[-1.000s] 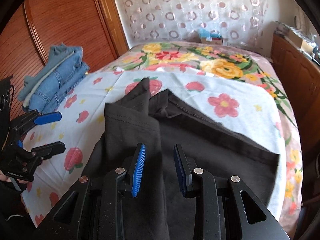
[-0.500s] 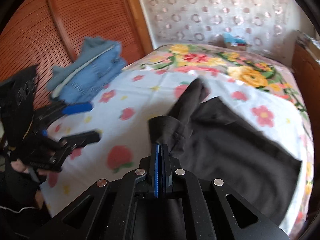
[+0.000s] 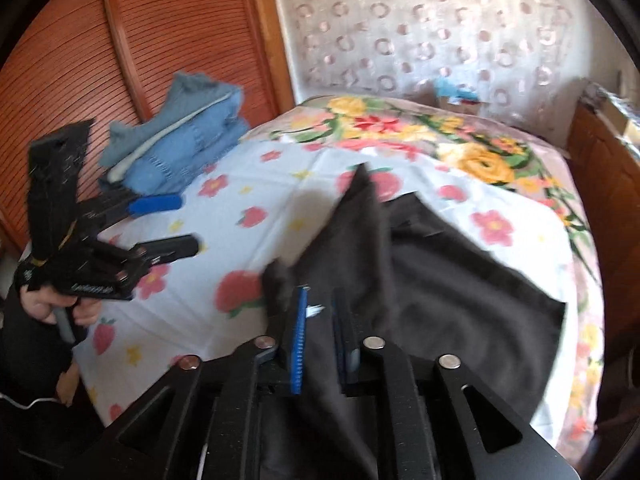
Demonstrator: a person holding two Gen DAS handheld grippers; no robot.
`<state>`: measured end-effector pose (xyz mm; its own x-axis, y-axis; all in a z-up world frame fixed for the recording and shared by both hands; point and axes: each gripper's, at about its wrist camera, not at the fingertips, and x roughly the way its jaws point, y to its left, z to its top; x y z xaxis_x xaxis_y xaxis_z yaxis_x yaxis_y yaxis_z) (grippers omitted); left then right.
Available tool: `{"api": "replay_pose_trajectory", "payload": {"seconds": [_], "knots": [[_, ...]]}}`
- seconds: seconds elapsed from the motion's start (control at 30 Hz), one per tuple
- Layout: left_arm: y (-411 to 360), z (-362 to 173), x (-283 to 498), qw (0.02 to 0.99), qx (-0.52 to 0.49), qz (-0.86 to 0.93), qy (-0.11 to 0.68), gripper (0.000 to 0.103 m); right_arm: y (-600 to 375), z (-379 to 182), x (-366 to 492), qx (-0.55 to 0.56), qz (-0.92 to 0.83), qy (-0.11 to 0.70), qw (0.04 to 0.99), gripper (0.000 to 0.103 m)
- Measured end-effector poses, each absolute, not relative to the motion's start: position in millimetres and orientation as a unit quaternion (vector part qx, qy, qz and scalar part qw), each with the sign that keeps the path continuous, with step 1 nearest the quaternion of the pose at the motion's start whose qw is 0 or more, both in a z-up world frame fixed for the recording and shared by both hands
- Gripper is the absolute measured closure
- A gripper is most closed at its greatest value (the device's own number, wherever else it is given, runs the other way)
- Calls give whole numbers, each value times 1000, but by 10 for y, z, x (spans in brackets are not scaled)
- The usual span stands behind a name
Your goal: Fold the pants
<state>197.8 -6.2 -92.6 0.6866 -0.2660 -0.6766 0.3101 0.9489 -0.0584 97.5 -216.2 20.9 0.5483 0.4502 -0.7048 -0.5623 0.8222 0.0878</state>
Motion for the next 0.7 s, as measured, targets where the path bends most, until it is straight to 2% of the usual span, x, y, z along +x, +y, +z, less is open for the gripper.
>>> {"api": "replay_pose_trajectory", "payload": {"seconds": [0.07,0.4,0.43,0.47,0.7], "knots": [[-76,-922,1979,917,30,-157,365,21,-2113,166,1012,-76,286,381,876,77],[-23,-923,1959,917,29,-148,369,21,-1499,-167,1234,-115,322,419,841,77],[-21,-925,1958,917,29,-148,369,21,-1518,-186,1259,-121,319,421,840,80],[-22,-925,1952,917,29,-149,370,21,-1528,-190,1268,-124,319,420,841,97],[-149,-925,1958,913,36,-162,373,21,-2050,170,1274,-61,283,360,887,98]]}}
